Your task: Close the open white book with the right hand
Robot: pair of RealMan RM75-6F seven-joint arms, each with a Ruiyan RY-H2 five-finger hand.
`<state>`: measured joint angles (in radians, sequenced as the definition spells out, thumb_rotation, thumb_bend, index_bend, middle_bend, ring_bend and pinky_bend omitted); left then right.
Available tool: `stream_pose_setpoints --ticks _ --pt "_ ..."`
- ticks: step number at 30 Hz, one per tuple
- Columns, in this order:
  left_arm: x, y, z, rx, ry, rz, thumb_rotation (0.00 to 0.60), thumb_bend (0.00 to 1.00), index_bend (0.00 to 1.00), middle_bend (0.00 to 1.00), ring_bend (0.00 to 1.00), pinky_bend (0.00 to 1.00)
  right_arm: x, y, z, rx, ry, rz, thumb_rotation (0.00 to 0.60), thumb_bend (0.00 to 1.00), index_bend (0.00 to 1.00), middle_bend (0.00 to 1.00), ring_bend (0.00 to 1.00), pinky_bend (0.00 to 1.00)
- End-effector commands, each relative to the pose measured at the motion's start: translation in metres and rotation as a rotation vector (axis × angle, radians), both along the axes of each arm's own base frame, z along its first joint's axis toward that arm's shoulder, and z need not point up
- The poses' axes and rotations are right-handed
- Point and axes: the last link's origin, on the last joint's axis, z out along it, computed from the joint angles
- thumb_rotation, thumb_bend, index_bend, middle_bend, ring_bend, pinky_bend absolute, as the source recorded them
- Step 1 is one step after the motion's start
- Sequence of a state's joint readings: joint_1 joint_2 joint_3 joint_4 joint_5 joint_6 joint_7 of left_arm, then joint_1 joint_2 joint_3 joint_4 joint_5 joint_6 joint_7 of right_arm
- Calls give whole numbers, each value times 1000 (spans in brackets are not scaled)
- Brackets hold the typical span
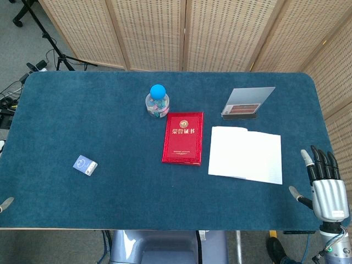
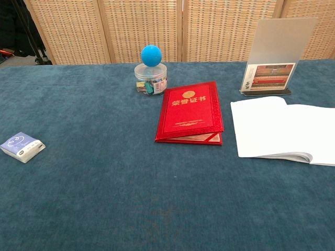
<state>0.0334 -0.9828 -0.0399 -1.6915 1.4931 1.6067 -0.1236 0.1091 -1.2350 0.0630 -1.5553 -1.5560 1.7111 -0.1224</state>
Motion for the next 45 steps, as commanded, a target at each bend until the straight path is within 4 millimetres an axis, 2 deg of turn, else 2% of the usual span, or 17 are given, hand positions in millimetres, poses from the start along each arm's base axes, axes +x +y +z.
stream_pose_setpoints --ticks 1,11,17,23,29,39,45 --pt "0 1 -1 -6 1 2 600 0 0 0 0 0 -3 -1 0 -3 -1 -20 600 0 0 0 0 0" --pt "0 0 0 -11 -7 5 600 0 0 0 0 0 4 -2 -14 118 -16 15 600 0 0 0 0 0" --pt "-2 1 4 -2 -21 11 600 0 0 0 0 0 18 -15 -30 238 -10 40 600 0 0 0 0 0" --pt "-1 1 1 -14 -14 4 600 0 0 0 0 0 54 -39 -56 369 37 115 600 0 0 0 0 0" --pt "-2 3 2 -14 -15 14 600 0 0 0 0 0 86 -68 -93 449 113 159 600 0 0 0 0 0" --pt "-4 7 1 -22 -14 25 600 0 0 0 0 0 106 -87 -144 487 234 144 600 2 0 0 0 0" --pt "-7 8 3 -16 -20 41 600 0 0 0 0 0 114 -93 -167 497 286 113 600 88 0 0 0 0"
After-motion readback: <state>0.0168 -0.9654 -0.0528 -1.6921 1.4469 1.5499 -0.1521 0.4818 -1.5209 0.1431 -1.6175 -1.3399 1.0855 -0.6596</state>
